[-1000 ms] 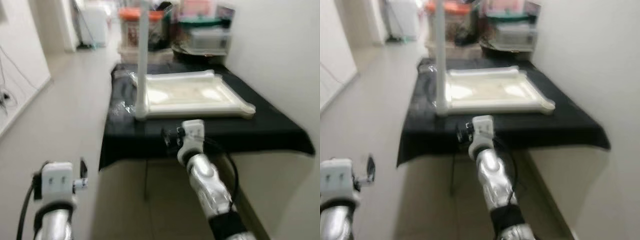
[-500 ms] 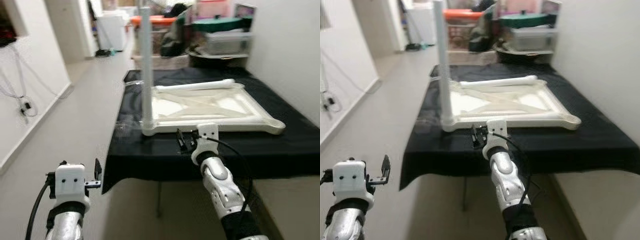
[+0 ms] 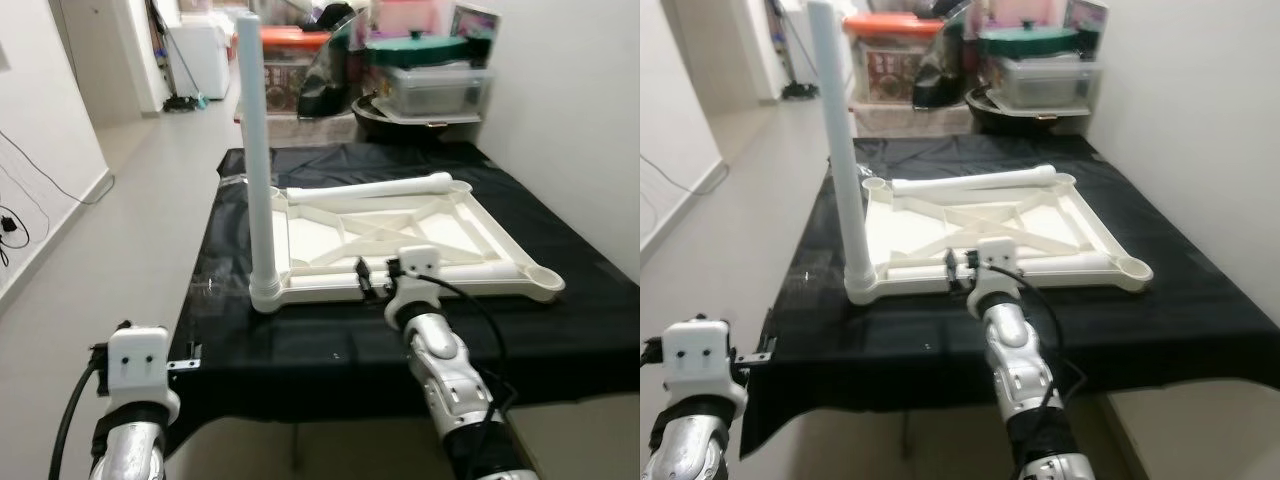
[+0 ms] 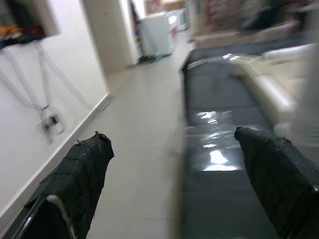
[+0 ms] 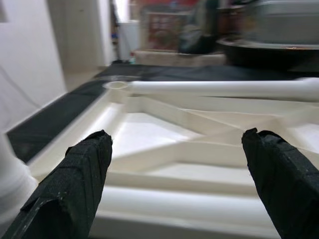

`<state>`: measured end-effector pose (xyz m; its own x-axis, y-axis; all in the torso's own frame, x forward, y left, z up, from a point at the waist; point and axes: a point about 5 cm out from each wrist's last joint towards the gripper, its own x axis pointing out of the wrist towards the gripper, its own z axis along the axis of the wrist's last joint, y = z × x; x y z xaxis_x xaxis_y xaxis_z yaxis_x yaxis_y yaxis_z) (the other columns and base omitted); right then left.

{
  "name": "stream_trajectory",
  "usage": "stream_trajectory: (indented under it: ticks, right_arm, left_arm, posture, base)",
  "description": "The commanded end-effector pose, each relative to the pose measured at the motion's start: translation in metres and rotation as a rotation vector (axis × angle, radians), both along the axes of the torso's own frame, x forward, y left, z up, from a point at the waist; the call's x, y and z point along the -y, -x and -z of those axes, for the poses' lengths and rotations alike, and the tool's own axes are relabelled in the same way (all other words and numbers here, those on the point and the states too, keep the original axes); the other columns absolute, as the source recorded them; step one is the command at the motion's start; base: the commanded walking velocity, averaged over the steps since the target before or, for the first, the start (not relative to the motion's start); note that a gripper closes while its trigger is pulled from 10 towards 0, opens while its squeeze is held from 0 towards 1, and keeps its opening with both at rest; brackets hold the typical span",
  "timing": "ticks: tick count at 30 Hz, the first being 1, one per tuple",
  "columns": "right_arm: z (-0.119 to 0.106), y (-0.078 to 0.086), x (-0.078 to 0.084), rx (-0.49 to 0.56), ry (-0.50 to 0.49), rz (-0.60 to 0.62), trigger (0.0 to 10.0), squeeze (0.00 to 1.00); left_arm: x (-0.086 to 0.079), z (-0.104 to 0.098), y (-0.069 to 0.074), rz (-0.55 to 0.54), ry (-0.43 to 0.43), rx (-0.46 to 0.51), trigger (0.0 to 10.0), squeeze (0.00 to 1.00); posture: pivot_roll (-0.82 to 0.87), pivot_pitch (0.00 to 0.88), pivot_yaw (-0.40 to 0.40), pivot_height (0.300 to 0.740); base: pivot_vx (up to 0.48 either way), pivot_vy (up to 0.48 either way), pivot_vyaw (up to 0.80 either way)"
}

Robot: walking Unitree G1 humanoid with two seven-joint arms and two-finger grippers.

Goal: Building children table

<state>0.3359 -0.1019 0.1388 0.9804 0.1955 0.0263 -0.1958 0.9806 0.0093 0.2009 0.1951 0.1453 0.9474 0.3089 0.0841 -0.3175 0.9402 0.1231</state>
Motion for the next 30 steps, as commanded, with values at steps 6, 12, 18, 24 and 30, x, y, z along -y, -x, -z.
stream_trajectory:
  ticks: [6, 12, 18, 24, 30]
  right_arm:
    - [0.003, 0.000, 0.008, -0.012, 0.017, 0.021, 10.0, 0.00]
    - [0.002, -0.001, 0.007, -0.006, 0.011, 0.014, 10.0, 0.00]
    - [0.000, -0.001, 0.007, 0.010, 0.019, 0.013, 10.0, 0.00]
    - [-0.004, -0.007, 0.008, 0.003, 0.003, 0.027, 10.0, 0.00]
    - [-0.008, -0.010, 0.011, 0.018, 0.007, 0.031, 10.0, 0.00]
  left_arm:
    - [0.000, 0.000, -0.002, -0.011, 0.024, 0.000, 10.0, 0.00]
    - [0.004, 0.003, -0.002, 0.004, 0.029, -0.008, 10.0, 0.00]
    - [0.008, 0.004, -0.004, 0.023, 0.034, -0.013, 10.0, 0.00]
    - [0.009, 0.005, -0.003, 0.031, 0.038, -0.020, 10.0, 0.00]
    - [0.010, 0.005, -0.002, 0.032, 0.038, -0.021, 10.0, 0.00]
  posture:
    - [0.04, 0.000, -0.038, 0.740]
    - [0.04, 0.000, -0.042, 0.740]
    - [0.04, 0.000, -0.042, 0.740]
    - [0.04, 0.000, -0.041, 0.740]
    - [0.04, 0.000, -0.042, 0.740]
  base:
    - [0.000, 0.000, 0.00]
    - [0.000, 0.000, 0.00]
    - [0.000, 0.000, 0.00]
    - [0.000, 0.000, 0.00]
    - [0.000, 0.000, 0.00]
